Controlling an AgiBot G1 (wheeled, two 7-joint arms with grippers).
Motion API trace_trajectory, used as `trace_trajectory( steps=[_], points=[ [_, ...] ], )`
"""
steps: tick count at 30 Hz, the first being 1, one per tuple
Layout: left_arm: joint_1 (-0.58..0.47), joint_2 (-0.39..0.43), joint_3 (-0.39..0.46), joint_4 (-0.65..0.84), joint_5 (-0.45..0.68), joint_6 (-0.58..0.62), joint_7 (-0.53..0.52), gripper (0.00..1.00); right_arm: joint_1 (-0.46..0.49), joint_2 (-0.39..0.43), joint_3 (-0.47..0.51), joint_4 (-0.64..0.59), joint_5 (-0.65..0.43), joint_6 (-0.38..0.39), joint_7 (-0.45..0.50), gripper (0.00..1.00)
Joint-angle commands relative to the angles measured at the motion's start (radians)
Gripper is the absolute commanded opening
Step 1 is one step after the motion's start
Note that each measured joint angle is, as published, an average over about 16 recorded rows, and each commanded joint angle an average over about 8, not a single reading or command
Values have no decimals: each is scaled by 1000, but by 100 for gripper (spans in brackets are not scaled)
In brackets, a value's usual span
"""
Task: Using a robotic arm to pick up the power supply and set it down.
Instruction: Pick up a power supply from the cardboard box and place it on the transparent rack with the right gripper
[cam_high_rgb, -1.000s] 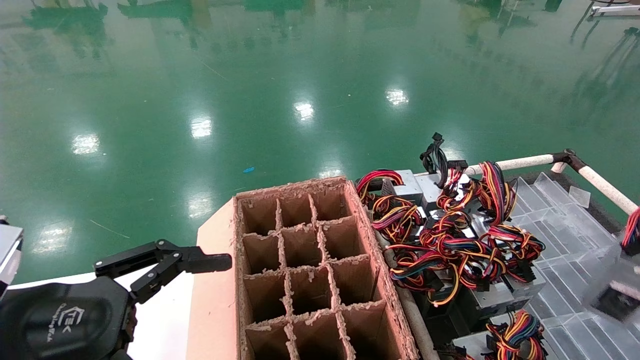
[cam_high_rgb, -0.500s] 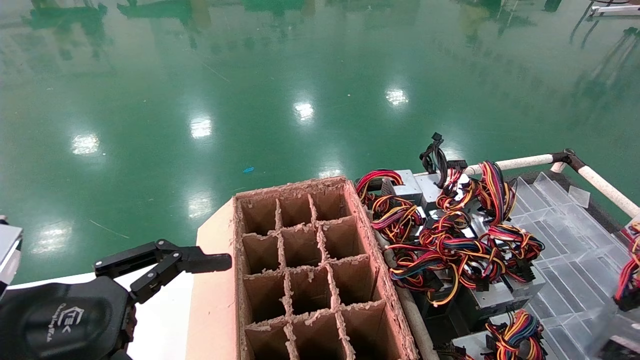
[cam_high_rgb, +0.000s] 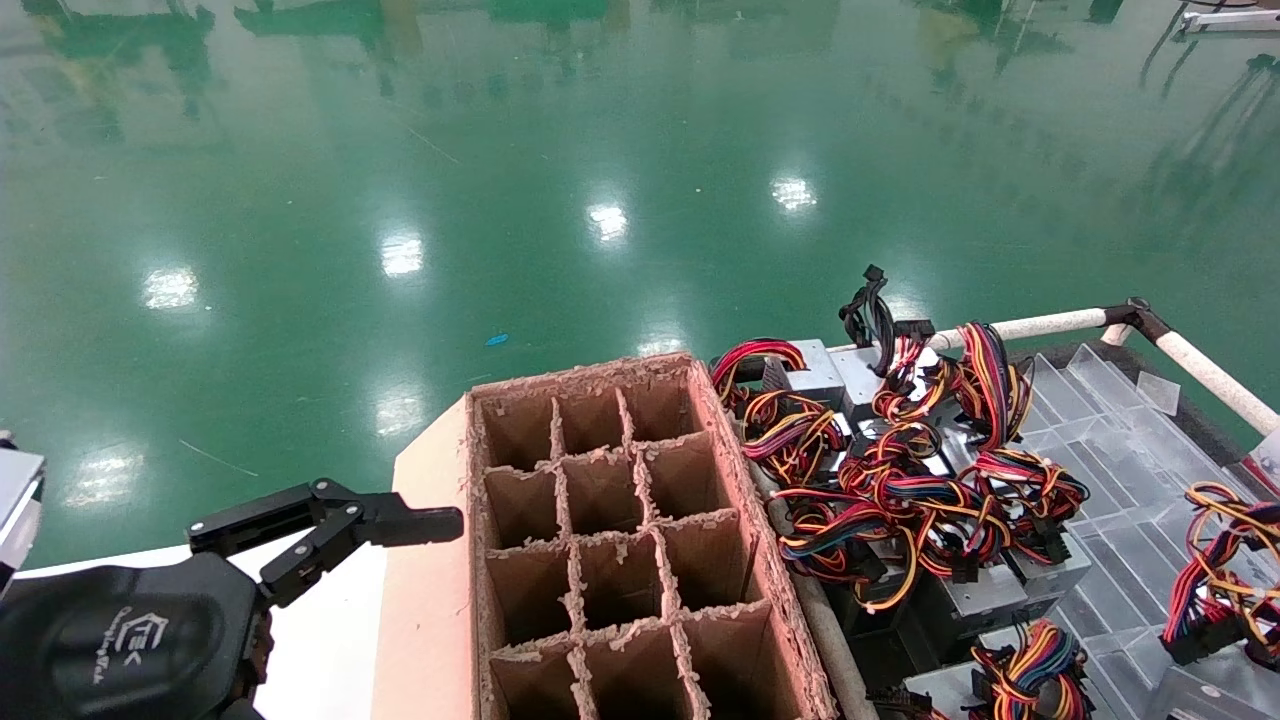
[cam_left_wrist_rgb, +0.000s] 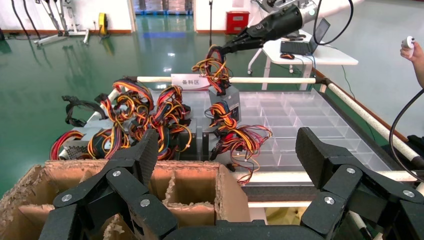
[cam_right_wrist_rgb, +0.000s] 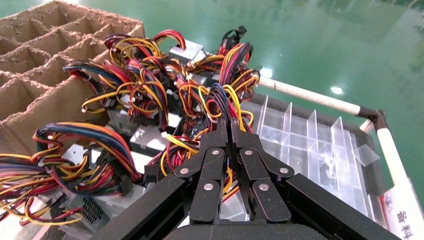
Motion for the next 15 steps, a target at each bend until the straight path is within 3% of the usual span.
trace_trajectory(
  steps=[1, 15],
  points=[
    [0, 0, 0, 0, 0, 0, 0, 100, 2, -5, 5, -7, -8, -6, 5, 0],
    [0, 0, 1, 0, -1, 0, 0, 100, 21, -48, 57, -28, -151, -13, 60, 0]
  ],
)
